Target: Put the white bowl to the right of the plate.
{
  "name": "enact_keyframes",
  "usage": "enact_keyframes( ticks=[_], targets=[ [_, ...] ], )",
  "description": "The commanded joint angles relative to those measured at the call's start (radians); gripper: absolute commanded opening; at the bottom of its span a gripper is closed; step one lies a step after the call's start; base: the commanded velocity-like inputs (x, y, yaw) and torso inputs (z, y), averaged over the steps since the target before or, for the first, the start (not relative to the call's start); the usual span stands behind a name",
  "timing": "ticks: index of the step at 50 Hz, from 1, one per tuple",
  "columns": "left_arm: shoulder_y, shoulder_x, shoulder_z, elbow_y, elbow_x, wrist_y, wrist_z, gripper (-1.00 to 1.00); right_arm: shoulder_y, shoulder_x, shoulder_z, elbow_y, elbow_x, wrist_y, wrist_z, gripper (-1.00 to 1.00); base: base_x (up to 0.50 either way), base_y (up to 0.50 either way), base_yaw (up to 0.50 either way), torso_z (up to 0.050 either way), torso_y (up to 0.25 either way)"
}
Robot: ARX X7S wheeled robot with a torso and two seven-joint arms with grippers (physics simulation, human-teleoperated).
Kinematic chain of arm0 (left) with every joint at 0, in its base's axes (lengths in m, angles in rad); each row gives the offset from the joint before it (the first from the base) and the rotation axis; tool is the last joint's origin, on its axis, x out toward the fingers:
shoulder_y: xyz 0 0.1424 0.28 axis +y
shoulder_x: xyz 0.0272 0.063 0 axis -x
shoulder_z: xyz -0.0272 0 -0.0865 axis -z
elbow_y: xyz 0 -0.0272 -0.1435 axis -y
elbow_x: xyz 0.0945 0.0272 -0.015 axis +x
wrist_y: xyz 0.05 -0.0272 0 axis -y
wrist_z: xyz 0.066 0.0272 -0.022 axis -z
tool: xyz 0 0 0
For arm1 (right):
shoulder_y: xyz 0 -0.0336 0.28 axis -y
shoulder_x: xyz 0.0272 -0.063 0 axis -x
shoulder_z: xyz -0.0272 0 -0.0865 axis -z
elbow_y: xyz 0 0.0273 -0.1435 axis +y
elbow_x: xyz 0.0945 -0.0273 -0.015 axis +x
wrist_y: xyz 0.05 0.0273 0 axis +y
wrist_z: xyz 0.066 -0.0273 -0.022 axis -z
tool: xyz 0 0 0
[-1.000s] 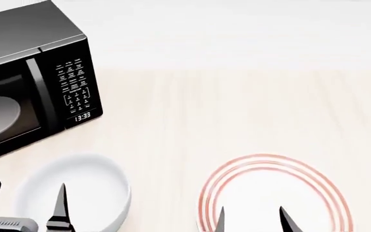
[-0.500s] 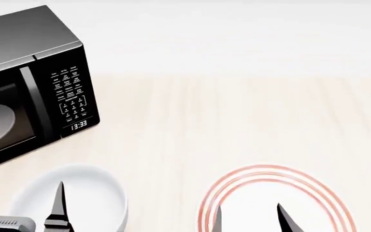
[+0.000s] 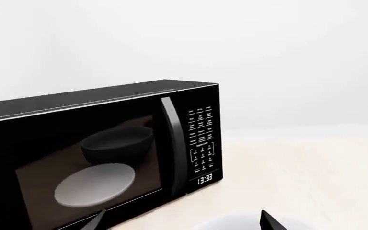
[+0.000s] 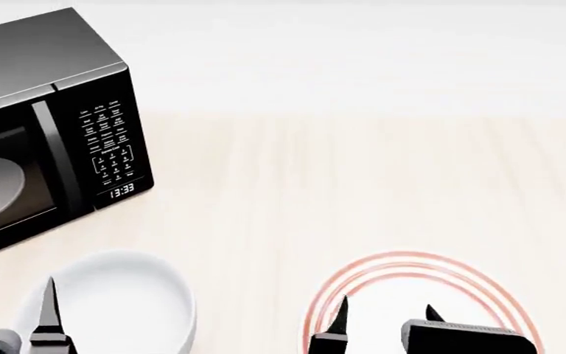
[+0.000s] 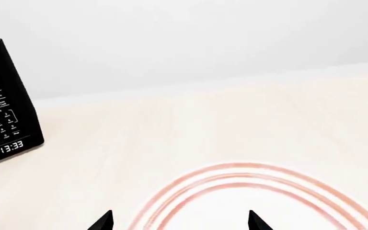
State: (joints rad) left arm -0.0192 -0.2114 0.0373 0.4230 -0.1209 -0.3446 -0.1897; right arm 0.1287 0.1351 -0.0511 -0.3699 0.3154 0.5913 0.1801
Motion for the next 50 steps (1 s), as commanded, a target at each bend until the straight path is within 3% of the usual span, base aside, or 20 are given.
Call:
enact_keyframes(
  ticks=[1, 7, 17, 23, 31, 33, 35, 40, 50],
  targets=[
    [0.027, -0.014, -0.033, 0.056, 0.113, -0.022, -0.124, 1.0, 0.099, -0.007, 0.027, -0.068, 0.146, 0.223, 0.002, 1.0, 0.0, 0.0, 0.0, 0.0, 0.0],
    [0.055, -0.026, -0.076, 0.133, 0.04, -0.112, -0.092, 1.0, 0.163, -0.01, 0.08, -0.167, 0.337, 0.396, -0.033, 1.0, 0.0, 0.0, 0.0, 0.0, 0.0],
    [0.048, -0.036, -0.128, 0.137, -0.035, -0.13, -0.062, 1.0, 0.229, 0.0, -0.022, -0.179, 0.304, 0.483, 0.04, 1.0, 0.0, 0.0, 0.0, 0.0, 0.0],
    [0.047, -0.042, -0.192, 0.151, -0.084, -0.148, -0.061, 1.0, 0.277, -0.107, 0.028, -0.151, 0.304, 0.483, 0.168, 1.0, 0.0, 0.0, 0.0, 0.0, 0.0],
    [0.041, -0.05, -0.267, 0.135, -0.131, -0.148, -0.062, 1.0, 0.327, -0.105, -0.086, -0.043, 0.315, 0.497, 0.171, 1.0, 0.0, 0.0, 0.0, 0.0, 0.0],
    [0.037, -0.052, -0.27, 0.13, -0.13, -0.151, -0.064, 1.0, 0.344, -0.125, -0.061, -0.02, 0.389, 0.534, 0.162, 1.0, 0.0, 0.0, 0.0, 0.0, 0.0],
    [0.036, -0.055, -0.275, 0.122, -0.132, -0.146, -0.063, 1.0, 0.374, -0.106, -0.113, 0.019, 0.394, 0.542, 0.194, 1.0, 0.0, 0.0, 0.0, 0.0, 0.0],
    [0.036, -0.06, -0.291, 0.111, -0.139, -0.147, -0.066, 1.0, 0.408, -0.128, -0.084, 0.082, 0.575, 0.541, 0.359, 1.0, 0.0, 0.0, 0.0, 0.0, 0.0],
    [0.034, -0.072, -0.3, 0.101, -0.149, -0.161, -0.065, 1.0, 0.496, -0.13, -0.215, 0.078, 0.68, 0.577, 0.591, 1.0, 0.0, 0.0, 0.0, 0.0, 0.0]
  ],
)
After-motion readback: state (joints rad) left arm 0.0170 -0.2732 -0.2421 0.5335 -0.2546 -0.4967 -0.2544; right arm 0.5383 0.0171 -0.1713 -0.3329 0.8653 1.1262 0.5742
